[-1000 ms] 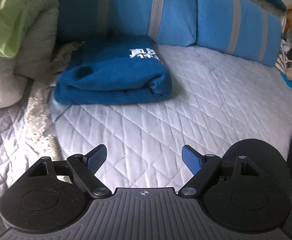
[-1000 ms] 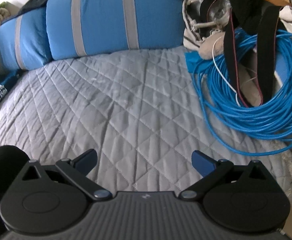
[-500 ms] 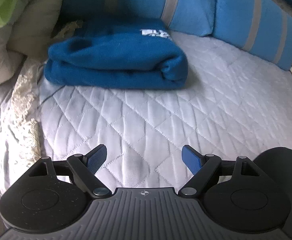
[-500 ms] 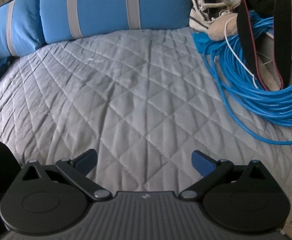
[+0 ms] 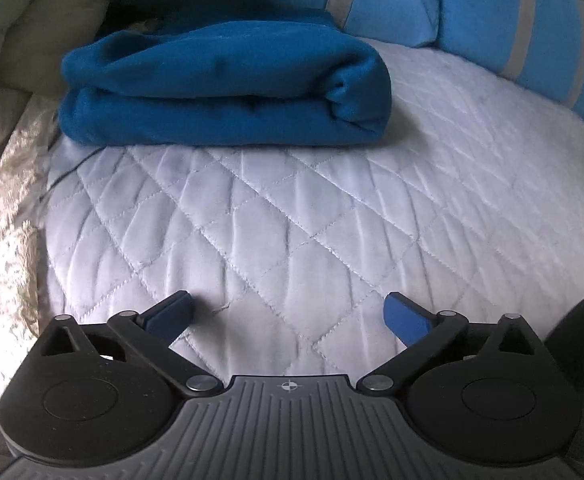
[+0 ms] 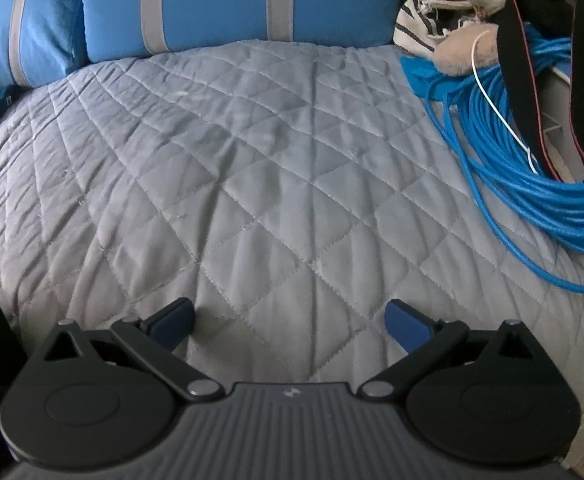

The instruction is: Fold clothes

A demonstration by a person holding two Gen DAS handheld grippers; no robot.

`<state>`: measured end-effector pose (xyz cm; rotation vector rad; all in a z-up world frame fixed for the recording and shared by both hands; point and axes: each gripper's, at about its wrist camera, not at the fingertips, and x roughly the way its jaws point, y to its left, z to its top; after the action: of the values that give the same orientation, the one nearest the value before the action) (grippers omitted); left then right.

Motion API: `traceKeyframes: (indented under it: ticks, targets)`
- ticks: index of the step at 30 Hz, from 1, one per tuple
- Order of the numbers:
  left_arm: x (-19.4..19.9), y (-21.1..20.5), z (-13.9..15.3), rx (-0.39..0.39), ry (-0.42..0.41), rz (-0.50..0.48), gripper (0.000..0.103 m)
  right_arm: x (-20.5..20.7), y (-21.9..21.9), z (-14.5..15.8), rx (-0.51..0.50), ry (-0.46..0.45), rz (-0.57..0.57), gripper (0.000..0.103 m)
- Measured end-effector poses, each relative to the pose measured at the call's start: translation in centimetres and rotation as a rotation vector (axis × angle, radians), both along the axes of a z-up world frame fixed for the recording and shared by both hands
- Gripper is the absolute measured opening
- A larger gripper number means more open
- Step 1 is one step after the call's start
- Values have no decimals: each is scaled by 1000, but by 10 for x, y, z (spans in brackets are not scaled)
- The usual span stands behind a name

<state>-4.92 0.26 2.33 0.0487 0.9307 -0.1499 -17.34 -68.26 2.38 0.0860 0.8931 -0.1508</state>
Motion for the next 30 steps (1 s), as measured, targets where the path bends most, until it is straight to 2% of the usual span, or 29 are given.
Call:
traceKeyframes:
  ticks: [16,22,30]
  targets:
    - [30,-7,0,31,-35,15,103,34,10,-6,-69,-83,-92,103]
    - [45,-9,-1,40,-66,46,103,45,7,-9,-67,-133,-120,102]
    - [64,-13,-3,36,-98,75,103,59,2,-9,-49,-155,-142,102]
